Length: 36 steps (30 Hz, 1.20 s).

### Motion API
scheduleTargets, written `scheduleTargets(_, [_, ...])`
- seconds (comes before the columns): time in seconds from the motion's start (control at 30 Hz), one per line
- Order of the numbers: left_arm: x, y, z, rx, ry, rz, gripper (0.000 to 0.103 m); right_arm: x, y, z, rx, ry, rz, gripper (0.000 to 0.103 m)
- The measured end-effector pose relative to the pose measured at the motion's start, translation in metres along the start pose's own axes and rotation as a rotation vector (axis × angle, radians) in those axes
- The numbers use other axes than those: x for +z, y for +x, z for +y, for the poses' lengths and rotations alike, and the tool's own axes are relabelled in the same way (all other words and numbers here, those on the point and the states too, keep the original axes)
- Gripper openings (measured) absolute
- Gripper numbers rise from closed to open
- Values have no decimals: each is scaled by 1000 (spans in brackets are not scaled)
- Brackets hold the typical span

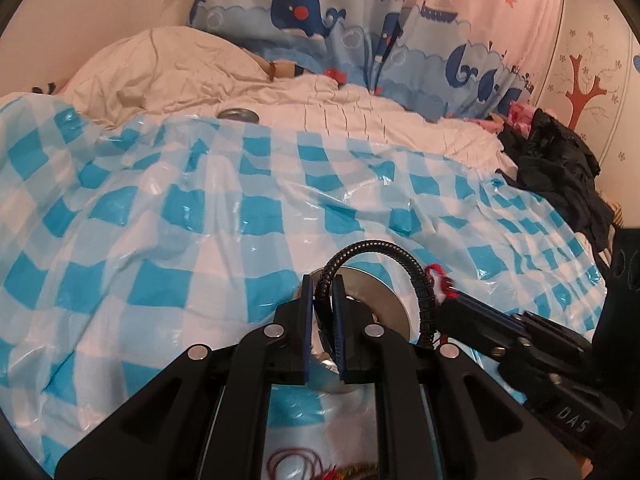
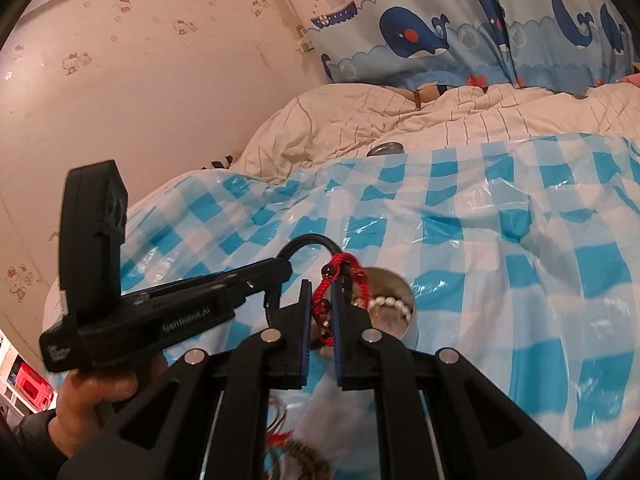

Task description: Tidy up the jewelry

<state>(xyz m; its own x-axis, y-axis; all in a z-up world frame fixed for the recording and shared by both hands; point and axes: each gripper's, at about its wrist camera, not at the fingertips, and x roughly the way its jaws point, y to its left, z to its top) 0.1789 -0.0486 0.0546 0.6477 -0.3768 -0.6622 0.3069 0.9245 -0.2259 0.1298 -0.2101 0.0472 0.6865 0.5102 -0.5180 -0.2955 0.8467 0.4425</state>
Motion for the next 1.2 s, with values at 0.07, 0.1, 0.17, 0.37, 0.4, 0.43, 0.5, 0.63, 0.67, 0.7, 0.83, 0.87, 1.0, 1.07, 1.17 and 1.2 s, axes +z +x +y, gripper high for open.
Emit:
scheduleTargets(0.07, [-4, 15, -2, 11, 7, 47, 11, 1, 15, -5, -2, 13, 58, 10])
scheduleTargets(0.1, [-7, 18, -2, 21, 5, 57, 12, 0, 22, -9, -9, 25, 81, 14])
scheduleTargets(0.17, [-10, 20, 0, 34, 6, 66, 12, -3, 23, -15, -13, 53, 77, 31])
scheduleTargets(0.37, [-13, -8, 13, 40, -19, 24, 13, -5, -4, -22, -9, 111, 50, 34])
scheduleTargets(0.4, [-18, -16, 16, 36, -14, 29, 14, -10, -11, -21, -10, 124, 53, 34])
scheduleTargets(0.43, [-22, -21, 18, 31, -12, 36, 15, -14, -17, -21, -8, 134, 59, 34])
scheduleTargets(0.5, [-35, -30, 24, 13, -11, 65, 16, -30, -30, -17, -8, 144, 87, 34])
scheduleTargets(0.63, [-69, -43, 31, -11, -2, 119, 16, -72, -50, -9, -4, 190, 147, 34])
scheduleTargets(0.67, [-76, -46, 31, -20, 3, 128, 16, -79, -52, -8, 0, 201, 159, 34])
scheduleTargets(0.7, [-86, -49, 31, -26, 17, 140, 16, -84, -52, -5, 3, 203, 167, 34])
scheduleTargets(0.83, [-105, -52, 30, -10, 91, 163, 16, -96, -40, 15, 10, 137, 220, 34])
scheduleTargets(0.87, [-107, -52, 32, -2, 94, 166, 16, -98, -38, 18, 10, 122, 225, 34])
scheduleTargets(1.0, [-108, -59, 51, 15, 48, 158, 16, -104, -29, 28, 12, 78, 246, 34])
scheduleTargets(1.07, [-106, -62, 56, 18, 32, 149, 16, -105, -26, 28, 13, 72, 253, 34])
scheduleTargets(1.17, [-105, -64, 58, 16, 32, 148, 16, -107, -22, 29, 11, 68, 265, 34])
scheduleTargets(1.2, [-105, -64, 57, 16, 36, 149, 16, -109, -20, 30, 7, 62, 270, 34])
